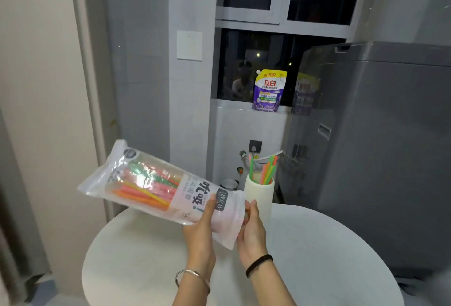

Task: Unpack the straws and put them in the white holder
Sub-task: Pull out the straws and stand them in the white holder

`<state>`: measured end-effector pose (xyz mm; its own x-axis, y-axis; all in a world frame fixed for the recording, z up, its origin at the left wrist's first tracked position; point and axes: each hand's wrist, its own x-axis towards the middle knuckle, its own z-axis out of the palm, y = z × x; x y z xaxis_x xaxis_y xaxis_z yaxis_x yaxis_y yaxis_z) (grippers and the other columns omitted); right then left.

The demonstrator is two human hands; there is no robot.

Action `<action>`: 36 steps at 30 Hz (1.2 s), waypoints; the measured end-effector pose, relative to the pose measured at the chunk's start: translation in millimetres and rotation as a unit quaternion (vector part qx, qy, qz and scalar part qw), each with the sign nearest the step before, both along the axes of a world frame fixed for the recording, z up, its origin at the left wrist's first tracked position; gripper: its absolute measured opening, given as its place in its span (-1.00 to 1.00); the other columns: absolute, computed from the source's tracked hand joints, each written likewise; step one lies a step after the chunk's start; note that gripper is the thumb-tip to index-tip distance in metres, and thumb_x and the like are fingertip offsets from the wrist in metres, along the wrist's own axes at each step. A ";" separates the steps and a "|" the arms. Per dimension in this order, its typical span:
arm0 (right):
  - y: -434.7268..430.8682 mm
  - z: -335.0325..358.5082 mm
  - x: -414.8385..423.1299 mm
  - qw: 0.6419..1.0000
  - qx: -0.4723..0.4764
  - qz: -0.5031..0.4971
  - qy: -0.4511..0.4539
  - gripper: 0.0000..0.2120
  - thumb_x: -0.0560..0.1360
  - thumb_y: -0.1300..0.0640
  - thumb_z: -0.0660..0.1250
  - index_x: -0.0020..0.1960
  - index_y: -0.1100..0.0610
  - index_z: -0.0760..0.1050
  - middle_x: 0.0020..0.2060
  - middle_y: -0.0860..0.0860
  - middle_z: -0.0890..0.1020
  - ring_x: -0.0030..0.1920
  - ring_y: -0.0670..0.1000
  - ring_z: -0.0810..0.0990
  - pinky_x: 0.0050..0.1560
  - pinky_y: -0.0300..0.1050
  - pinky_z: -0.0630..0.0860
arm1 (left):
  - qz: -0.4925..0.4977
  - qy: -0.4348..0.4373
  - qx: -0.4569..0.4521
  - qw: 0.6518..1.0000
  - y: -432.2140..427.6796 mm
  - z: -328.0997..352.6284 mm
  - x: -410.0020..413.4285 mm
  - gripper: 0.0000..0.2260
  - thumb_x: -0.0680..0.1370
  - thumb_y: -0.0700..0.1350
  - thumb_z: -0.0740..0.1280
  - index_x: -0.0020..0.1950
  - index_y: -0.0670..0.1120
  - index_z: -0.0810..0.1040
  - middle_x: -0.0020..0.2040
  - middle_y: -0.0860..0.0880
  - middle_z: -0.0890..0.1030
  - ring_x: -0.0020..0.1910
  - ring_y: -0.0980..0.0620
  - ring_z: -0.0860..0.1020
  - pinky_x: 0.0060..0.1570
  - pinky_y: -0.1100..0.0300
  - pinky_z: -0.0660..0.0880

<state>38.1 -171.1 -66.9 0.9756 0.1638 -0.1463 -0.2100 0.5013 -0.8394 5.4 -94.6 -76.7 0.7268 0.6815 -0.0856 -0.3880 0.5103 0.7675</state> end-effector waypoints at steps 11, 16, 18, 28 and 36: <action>-4.2 -4.1 -5.8 0.968 -0.180 -0.032 -0.171 -0.86 0.59 0.15 0.16 -0.06 0.19 0.44 -0.28 0.06 0.57 -0.39 -0.15 0.52 -0.37 -0.27 0.44 | 0.001 -0.019 -0.026 0.999 10.1 2.5 -8.6 -0.51 0.38 -0.04 0.52 0.29 -0.04 0.55 0.18 0.02 0.66 0.15 0.05 0.63 0.27 0.02 0.48; -24.1 0.9 3.3 0.958 -0.195 -0.077 -0.195 -0.87 0.57 0.18 0.22 -0.14 0.17 0.45 -0.30 0.07 0.54 -0.37 -0.04 0.47 -0.38 -0.23 0.38 | -0.037 -0.011 -0.146 0.989 17.0 -2.2 -10.0 -0.53 0.47 -0.04 0.44 0.37 -0.09 0.49 0.27 -0.06 0.61 0.25 -0.07 0.57 0.31 -0.11 0.44; -33.2 4.2 7.3 0.962 -0.175 -0.096 -0.185 -0.87 0.56 0.18 0.22 -0.16 0.13 0.44 -0.33 0.02 0.53 -0.43 -0.15 0.48 -0.44 -0.33 0.37 | -0.059 -0.017 -0.183 0.981 19.5 -3.3 -10.1 -0.53 0.51 -0.04 0.40 0.40 -0.08 0.46 0.33 -0.09 0.56 0.33 -0.12 0.50 0.35 -0.20 0.37; -39.6 14.3 9.6 0.978 -0.131 -0.097 -0.128 -0.85 0.48 0.13 0.36 -0.25 0.15 0.53 -0.44 0.00 0.53 -0.47 -0.09 0.45 -0.50 -0.30 0.36 | -0.126 -0.013 -0.229 0.965 8.3 1.9 -11.8 -0.55 0.54 -0.02 0.35 0.41 -0.08 0.44 0.28 -0.15 0.58 0.09 -0.19 0.59 -0.24 -0.07 0.62; -37.9 14.0 8.9 0.979 -0.148 -0.068 -0.126 -0.85 0.47 0.04 0.37 -0.10 0.13 0.57 -0.50 -0.07 0.45 -0.52 -0.12 0.34 -0.49 -0.29 0.29 | -0.173 -0.039 -0.260 0.949 8.1 -2.1 -10.1 -0.78 0.58 -0.01 0.28 0.10 -0.12 0.54 -0.12 -0.18 0.71 -0.14 -0.21 0.65 -0.42 -0.01 0.61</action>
